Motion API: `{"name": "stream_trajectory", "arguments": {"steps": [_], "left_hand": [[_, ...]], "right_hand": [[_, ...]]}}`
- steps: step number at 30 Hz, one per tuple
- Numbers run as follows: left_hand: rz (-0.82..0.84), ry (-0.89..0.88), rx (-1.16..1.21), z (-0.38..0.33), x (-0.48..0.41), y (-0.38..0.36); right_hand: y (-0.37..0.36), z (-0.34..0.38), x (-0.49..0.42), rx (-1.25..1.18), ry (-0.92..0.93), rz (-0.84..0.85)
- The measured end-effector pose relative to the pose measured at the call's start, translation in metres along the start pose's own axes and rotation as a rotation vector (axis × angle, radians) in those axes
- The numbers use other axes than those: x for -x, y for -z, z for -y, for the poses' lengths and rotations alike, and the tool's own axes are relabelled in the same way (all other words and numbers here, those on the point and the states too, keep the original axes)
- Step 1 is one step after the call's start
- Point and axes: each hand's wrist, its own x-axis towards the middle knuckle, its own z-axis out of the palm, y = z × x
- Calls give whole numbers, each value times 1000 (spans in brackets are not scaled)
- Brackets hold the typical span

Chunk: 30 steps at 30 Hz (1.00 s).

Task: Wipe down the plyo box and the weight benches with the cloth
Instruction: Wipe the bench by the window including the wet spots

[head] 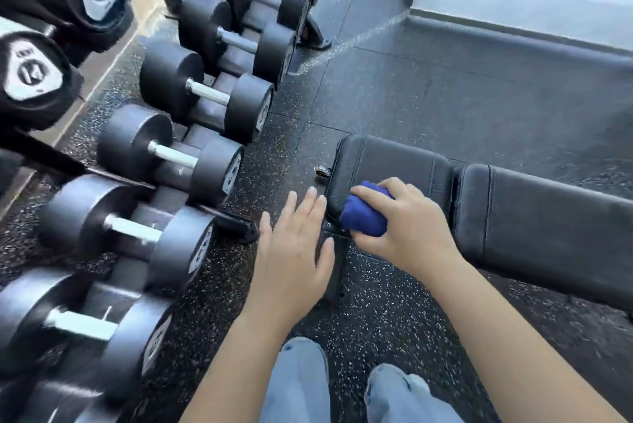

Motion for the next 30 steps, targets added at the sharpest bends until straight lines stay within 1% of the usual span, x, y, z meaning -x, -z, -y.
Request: {"name": "stream_trajectory", "arguments": {"steps": [5,13,18,23,27,30], "left_hand": [[0,-10,-2,-29,4,74],[2,-79,-33,-48,23,162],[-17,-168,-62,-48,29,198],[-39,-199,-108,-53,13,214],[-82,-203,-146,-67,-11,220],[-123,-147,-171,-78,-26,223]], "right_hand": [[82,36,7,-111,-123,22],[171,88,24,-83,-147,-19],[195,112,36,-24,-118,-118],[211,117,31,52,-109,-231],[225,104,15,84,-67,-229],[237,89,2,94,-12,-228]]}}
